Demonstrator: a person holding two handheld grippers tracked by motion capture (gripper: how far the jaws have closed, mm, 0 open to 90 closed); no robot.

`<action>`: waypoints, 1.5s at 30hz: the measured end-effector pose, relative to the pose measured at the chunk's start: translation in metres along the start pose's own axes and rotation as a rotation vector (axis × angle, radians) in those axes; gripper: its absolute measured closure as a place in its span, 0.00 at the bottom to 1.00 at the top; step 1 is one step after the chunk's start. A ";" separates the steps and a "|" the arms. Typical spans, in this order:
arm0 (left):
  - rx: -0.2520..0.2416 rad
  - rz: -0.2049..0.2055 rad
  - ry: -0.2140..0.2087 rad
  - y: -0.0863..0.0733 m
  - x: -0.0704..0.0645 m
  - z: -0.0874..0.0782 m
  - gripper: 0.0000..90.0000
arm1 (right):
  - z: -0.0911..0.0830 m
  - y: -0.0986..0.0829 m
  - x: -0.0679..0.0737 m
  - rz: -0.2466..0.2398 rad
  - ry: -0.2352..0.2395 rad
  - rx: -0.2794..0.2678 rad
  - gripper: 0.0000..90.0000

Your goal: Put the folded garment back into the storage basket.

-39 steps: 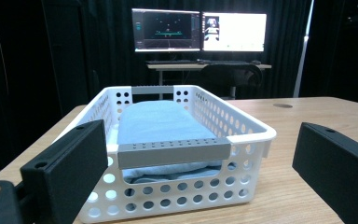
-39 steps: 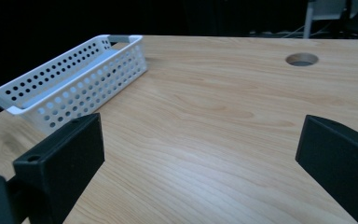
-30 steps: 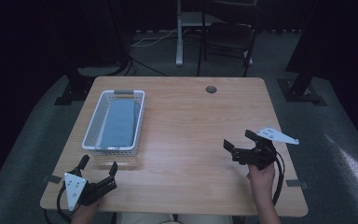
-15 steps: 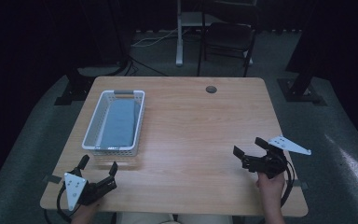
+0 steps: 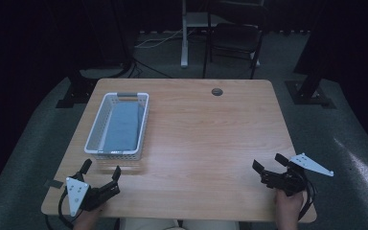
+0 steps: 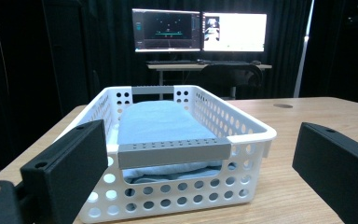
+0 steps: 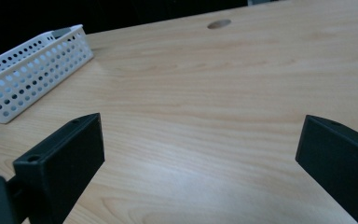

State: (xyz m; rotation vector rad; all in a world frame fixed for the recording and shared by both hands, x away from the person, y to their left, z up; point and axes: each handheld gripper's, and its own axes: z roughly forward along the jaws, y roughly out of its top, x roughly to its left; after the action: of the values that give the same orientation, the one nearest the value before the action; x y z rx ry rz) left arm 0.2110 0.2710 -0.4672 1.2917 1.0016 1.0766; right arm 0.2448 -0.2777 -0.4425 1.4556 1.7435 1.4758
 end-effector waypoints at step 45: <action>-0.004 0.001 0.003 0.000 0.000 0.000 0.05 | -0.039 -0.032 -0.014 -0.104 -0.357 -0.177 0.00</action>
State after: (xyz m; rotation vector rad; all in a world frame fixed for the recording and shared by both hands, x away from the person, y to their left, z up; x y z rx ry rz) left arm 0.2106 0.2712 -0.4674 1.2878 1.0005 1.0809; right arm 0.2038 -0.3035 -0.4623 1.4112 1.4141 1.1970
